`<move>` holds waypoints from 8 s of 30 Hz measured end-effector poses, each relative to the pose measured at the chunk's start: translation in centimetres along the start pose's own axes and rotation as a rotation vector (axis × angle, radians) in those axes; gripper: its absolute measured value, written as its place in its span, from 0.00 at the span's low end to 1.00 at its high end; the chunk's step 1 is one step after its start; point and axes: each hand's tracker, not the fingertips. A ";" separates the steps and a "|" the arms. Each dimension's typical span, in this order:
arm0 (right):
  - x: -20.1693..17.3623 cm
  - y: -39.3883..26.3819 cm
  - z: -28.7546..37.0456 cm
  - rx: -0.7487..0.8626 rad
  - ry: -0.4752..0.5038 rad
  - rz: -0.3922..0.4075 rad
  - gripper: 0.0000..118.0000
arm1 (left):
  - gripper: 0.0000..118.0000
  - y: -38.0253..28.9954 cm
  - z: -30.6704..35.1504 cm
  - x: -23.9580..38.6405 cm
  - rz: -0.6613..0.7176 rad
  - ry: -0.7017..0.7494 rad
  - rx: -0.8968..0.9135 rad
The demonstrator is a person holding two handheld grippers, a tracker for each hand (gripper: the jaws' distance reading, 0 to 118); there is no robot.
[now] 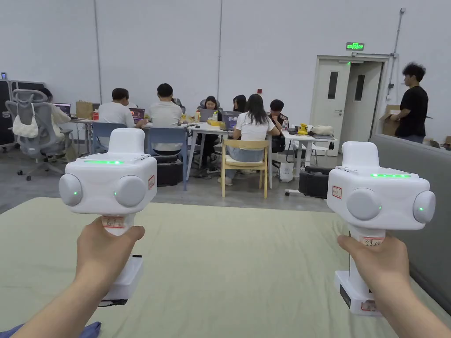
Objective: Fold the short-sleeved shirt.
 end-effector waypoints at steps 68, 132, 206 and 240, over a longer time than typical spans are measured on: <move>-23.5 -16.1 -8.2 -0.339 0.469 0.215 0.02 | 0.85 -31.7 -6.4 -26.6 0.156 0.296 -0.838; 6.8 -25.1 3.0 -0.440 0.166 -0.132 0.02 | 0.00 -27.8 0.4 -9.5 0.174 -0.176 -0.808; 5.4 18.9 -21.9 0.044 0.026 -0.097 0.03 | 0.01 15.4 -23.1 -8.5 -0.113 0.145 -0.027; 7.9 -30.0 -10.1 -0.613 0.076 -0.113 0.03 | 0.01 -29.4 -12.8 -8.3 -0.100 -0.090 -0.700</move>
